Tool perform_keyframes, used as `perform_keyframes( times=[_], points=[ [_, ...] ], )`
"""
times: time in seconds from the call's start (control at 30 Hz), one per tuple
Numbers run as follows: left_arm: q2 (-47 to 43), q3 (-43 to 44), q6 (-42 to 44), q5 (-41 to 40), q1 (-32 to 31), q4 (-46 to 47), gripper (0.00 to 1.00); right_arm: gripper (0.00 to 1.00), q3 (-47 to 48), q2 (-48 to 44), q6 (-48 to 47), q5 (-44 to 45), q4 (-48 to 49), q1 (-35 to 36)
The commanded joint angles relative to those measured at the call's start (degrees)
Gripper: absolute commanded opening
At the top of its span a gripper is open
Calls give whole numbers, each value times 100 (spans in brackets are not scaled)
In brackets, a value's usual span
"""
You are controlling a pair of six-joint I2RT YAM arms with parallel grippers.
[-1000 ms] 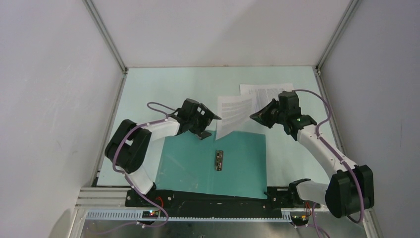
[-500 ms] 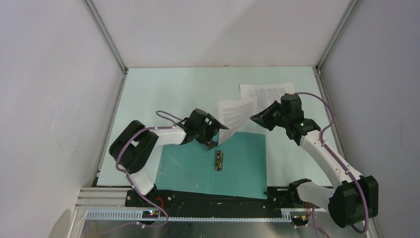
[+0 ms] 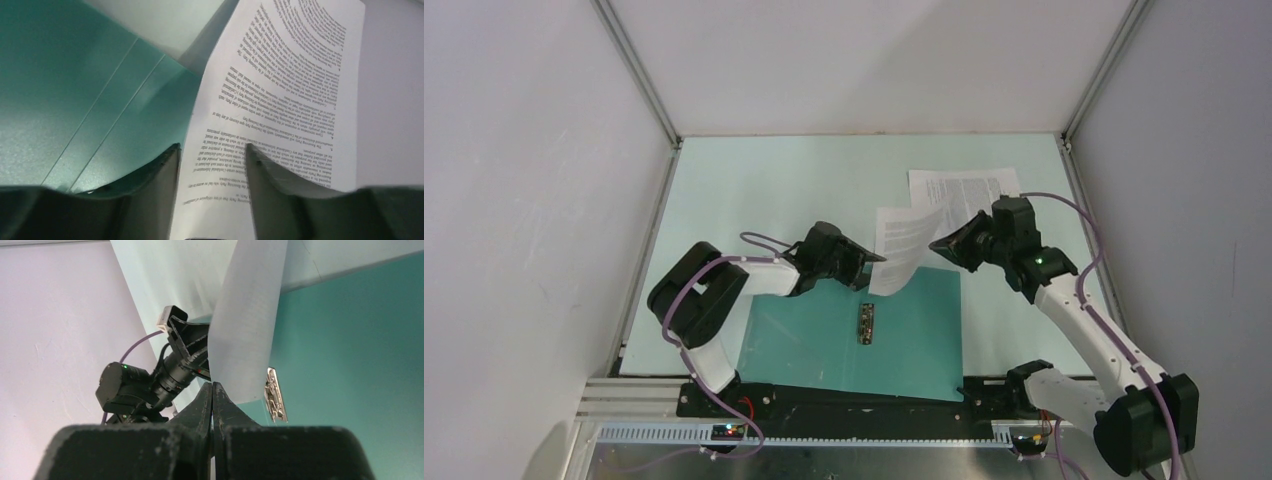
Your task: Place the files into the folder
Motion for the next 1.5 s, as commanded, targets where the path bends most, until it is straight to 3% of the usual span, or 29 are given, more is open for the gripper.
perform_keyframes(
  times=[0.0, 0.03, 0.33, 0.4, 0.47, 0.5, 0.57, 0.63, 0.7, 0.83, 1.07, 1.47],
  points=[
    [-12, -51, -70, 118, -55, 404, 46, 0, -263, -321, -32, 152, -264, 49],
    [-12, -66, -13, 147, -54, 405, 36, 0, -404, -419, -16, 154, -278, 54],
    [-157, -211, 570, 261, -56, 402, 6, 0, -1440, -1141, -19, 267, -416, 130],
    [-163, -233, 675, 350, -57, 394, 1, 4, -1555, -1231, -91, 294, -454, 125],
    [-238, -285, 714, 423, -47, 398, 0, 29, -1602, -1278, -247, 287, -510, 114],
    [-274, -347, 681, 490, -41, 398, 0, 50, -1609, -1297, -307, 355, -614, 113],
    [-426, -413, 634, 594, 28, 400, 0, 74, -1688, -1441, -452, 523, -732, 107],
    [-612, -433, 618, 747, 94, 384, 0, 88, -1931, -1678, -513, 452, -622, -106],
    [-720, -493, 565, 895, 160, 336, 0, 95, -2269, -1887, -560, 165, -341, -397],
    [-910, -720, 419, 1214, 215, 332, 0, 99, -2760, -2068, -644, -201, 30, -798],
    [-1370, -1163, 348, 1480, 300, 335, 0, 99, -3634, -2298, -16, -753, 889, -811],
    [-1982, -1416, 84, 1550, 336, 331, 0, 97, -4269, -2216, 1251, -104, 1715, 408]
  ],
)
